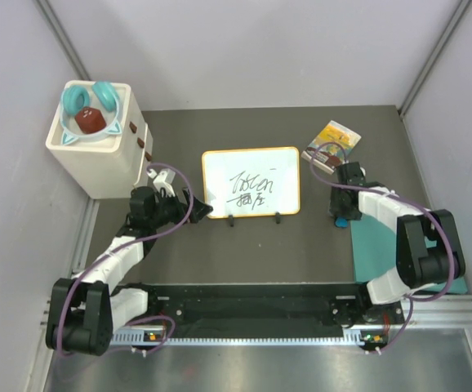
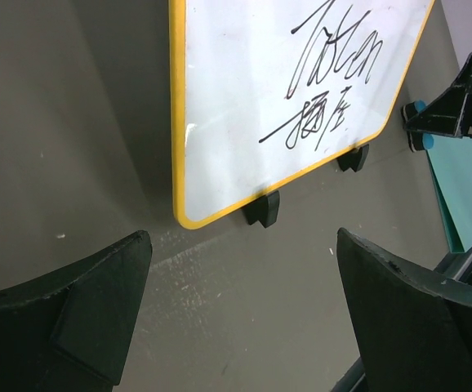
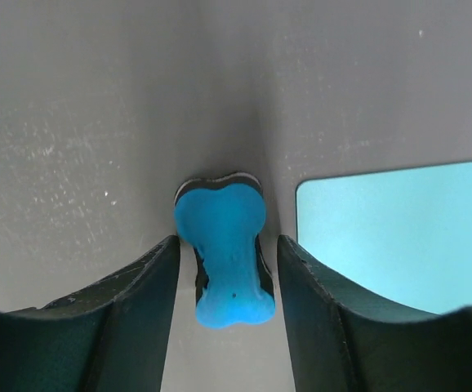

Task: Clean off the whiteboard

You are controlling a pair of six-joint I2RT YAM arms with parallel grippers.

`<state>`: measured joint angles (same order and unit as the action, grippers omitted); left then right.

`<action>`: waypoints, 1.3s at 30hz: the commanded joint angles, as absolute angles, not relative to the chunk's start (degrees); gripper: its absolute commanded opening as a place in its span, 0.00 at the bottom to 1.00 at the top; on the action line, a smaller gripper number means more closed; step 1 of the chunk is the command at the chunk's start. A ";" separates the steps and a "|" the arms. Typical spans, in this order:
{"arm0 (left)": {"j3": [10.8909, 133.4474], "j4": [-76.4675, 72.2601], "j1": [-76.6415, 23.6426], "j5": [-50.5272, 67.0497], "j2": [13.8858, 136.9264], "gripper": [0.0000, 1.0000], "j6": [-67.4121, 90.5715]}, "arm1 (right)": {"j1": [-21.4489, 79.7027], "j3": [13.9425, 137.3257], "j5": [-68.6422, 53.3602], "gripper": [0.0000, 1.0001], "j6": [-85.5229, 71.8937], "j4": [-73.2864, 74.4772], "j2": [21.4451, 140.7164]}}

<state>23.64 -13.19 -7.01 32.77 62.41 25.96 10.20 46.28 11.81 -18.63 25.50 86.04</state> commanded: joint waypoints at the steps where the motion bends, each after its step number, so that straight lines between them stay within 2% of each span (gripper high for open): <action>1: 25.31 -13.71 -6.94 32.61 62.14 0.99 24.00 | 8.62 46.50 9.32 0.50 -18.54 21.62 86.92; 4: 25.58 -13.71 -6.86 31.91 61.70 0.99 23.82 | 8.53 46.06 8.53 0.41 -18.46 20.48 88.15; 5: 25.58 -13.54 -6.86 31.56 61.61 0.99 23.82 | 8.53 46.05 7.83 0.18 -18.54 20.30 88.42; 6: 25.66 -13.54 -6.86 31.38 61.61 0.99 23.73 | 8.53 46.05 7.74 0.03 -18.63 20.30 88.59; 7: 25.66 -13.45 -6.86 30.77 61.61 0.99 23.73 | 8.53 46.05 7.56 0.00 -18.81 20.30 88.59; 17: 23.56 -19.50 -6.77 27.07 64.07 0.99 24.96 | 9.49 44.47 1.32 0.00 -19.16 20.21 78.85; 24: 24.17 -25.48 -6.68 30.31 69.95 0.97 25.05 | 17.03 46.05 -1.85 0.00 -21.53 18.64 70.06; 31: 28.48 -25.66 -6.15 36.11 78.48 0.92 23.29 | 26.17 50.00 -0.70 0.00 -24.43 15.82 71.18; 39: 24.09 -39.70 -6.15 39.29 83.22 0.91 26.36 | 31.02 54.84 -0.35 0.00 -25.49 14.06 77.34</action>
